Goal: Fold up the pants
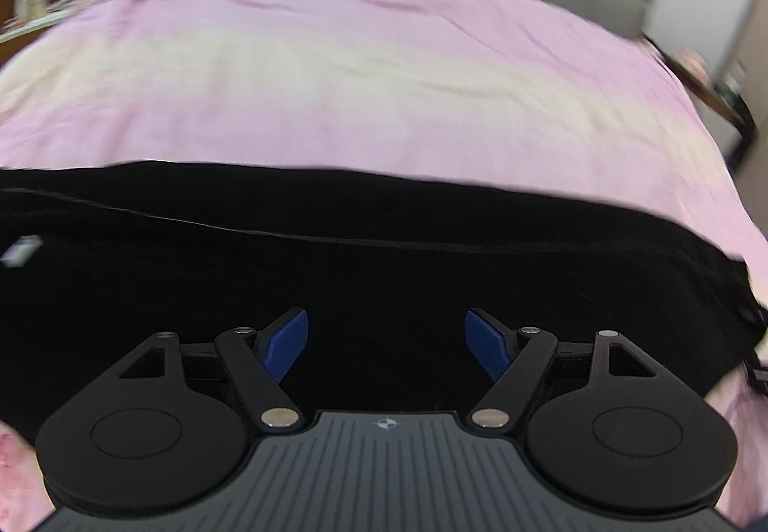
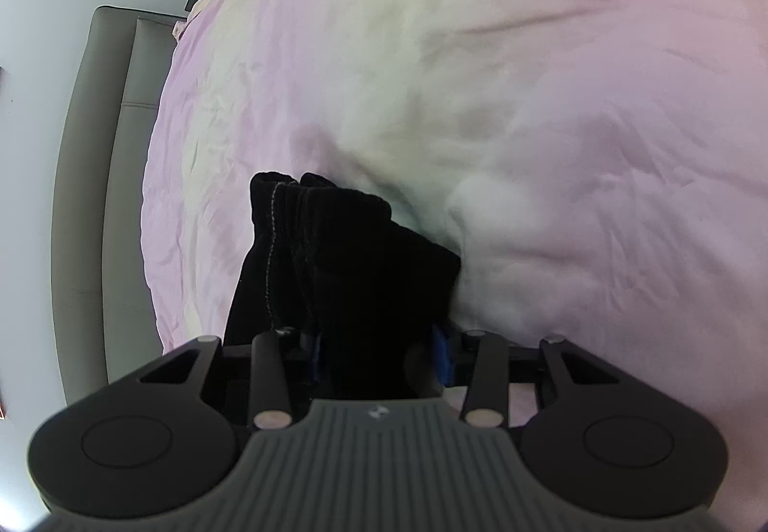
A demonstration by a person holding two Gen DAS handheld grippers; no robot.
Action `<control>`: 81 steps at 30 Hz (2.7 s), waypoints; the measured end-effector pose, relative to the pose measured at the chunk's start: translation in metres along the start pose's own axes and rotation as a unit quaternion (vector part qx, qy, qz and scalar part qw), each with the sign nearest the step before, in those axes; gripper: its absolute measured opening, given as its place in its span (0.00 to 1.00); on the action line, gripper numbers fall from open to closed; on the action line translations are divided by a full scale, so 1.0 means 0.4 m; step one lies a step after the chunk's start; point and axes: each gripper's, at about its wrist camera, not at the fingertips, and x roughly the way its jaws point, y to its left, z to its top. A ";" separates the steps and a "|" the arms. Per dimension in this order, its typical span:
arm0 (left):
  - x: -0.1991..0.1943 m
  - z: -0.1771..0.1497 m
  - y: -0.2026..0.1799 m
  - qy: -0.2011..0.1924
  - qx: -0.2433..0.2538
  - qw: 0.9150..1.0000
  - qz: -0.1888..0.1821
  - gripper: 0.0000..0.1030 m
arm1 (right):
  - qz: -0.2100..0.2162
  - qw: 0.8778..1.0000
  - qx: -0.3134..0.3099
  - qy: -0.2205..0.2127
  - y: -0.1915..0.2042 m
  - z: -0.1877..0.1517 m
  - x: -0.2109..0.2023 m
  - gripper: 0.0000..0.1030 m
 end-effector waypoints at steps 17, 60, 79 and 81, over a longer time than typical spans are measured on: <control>0.214 -0.062 -0.189 0.089 0.091 0.992 0.012 0.97 | -0.005 0.999 -0.046 -0.025 0.032 -0.021 -0.023 0.20; -0.062 -0.106 0.123 0.015 -0.053 0.998 -0.003 0.87 | 0.403 0.775 -0.238 0.424 0.510 -0.627 -0.322 0.58; -0.081 -0.096 0.074 0.014 0.014 1.000 0.025 0.87 | 0.017 0.785 -0.618 0.048 0.395 -0.615 -0.118 0.68; -0.072 -0.089 0.052 0.013 0.026 0.999 0.024 0.87 | -0.004 0.787 -0.617 0.019 0.372 -0.585 -0.108 0.68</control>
